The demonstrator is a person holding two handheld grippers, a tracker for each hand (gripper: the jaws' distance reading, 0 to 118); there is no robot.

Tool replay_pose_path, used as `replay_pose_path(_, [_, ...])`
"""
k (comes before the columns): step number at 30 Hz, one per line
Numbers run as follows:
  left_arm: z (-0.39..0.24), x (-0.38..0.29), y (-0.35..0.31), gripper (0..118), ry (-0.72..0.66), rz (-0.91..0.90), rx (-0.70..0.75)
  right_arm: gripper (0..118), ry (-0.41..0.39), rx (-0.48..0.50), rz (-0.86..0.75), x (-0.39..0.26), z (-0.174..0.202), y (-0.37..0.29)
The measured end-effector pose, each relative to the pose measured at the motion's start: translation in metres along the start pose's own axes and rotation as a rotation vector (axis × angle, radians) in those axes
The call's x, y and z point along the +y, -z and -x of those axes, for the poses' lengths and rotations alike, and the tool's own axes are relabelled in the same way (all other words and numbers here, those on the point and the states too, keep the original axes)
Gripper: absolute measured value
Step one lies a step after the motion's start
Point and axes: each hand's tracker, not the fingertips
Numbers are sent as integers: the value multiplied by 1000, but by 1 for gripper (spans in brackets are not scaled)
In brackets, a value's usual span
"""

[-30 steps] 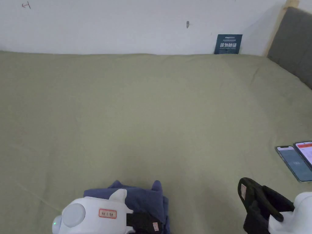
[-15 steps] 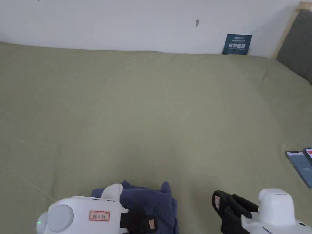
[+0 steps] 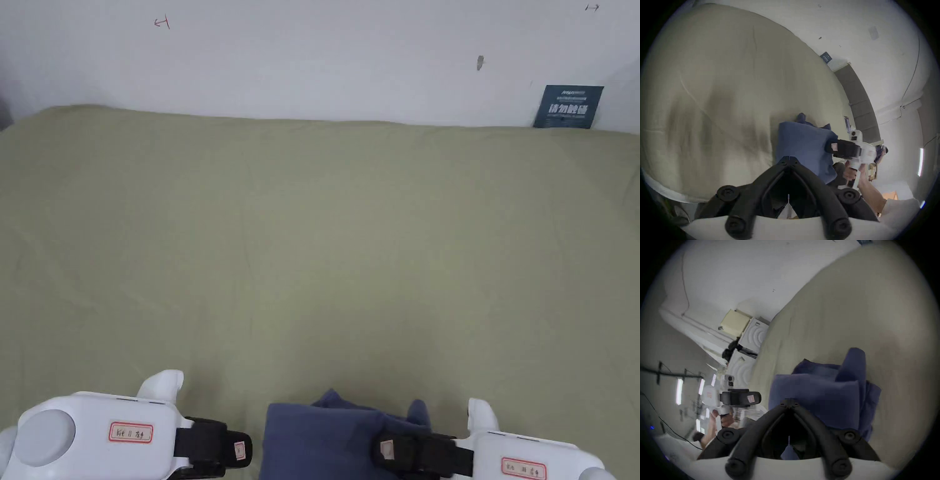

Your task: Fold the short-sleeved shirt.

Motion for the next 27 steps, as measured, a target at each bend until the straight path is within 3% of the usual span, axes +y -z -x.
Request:
replay_pose_path(1, [4, 3, 3, 2, -3, 9, -8, 0, 5, -15, 8, 3, -11, 0])
replay_pose_path(2, [7, 5, 6, 15, -13, 19, -40, 0, 30, 17, 29, 7, -24, 1])
replay_pose_path(4, [15, 11, 14, 61, -44, 42, -114, 0, 122, 153, 57, 12, -39, 0])
replay_pose_path(5, [17, 13, 20, 88, -45, 59, -153, 0, 122, 143, 55, 15, -42, 1])
replay_pose_path(6, [19, 14, 25, 93, -55, 56, -162, 0, 124, 165, 71, 18, -44, 2])
replay_pose_path(13, [20, 16, 81, 86, -94, 125, -273, 0, 131, 185, 83, 17, -47, 3])
replay_pose_path(14, [19, 16, 87, 77, -102, 122, -318, 0, 132, 183, 83, 17, -46, 3])
replay_pose_path(16, [15, 19, 90, 36, -100, 115, -282, 0, 120, 164, 85, 19, -41, 0])
replay_pose_path(18, [13, 20, 88, 35, -55, 113, -178, 0, 62, 102, 87, 20, -29, -5])
replay_pose_path(21, [12, 22, 75, 35, -68, 120, -218, 0, 17, 23, 57, 22, -6, -16])
replay_pose_path(27, [32, 41, 3, 33, -54, 26, -159, 0, -119, -24, -22, 14, 39, -47])
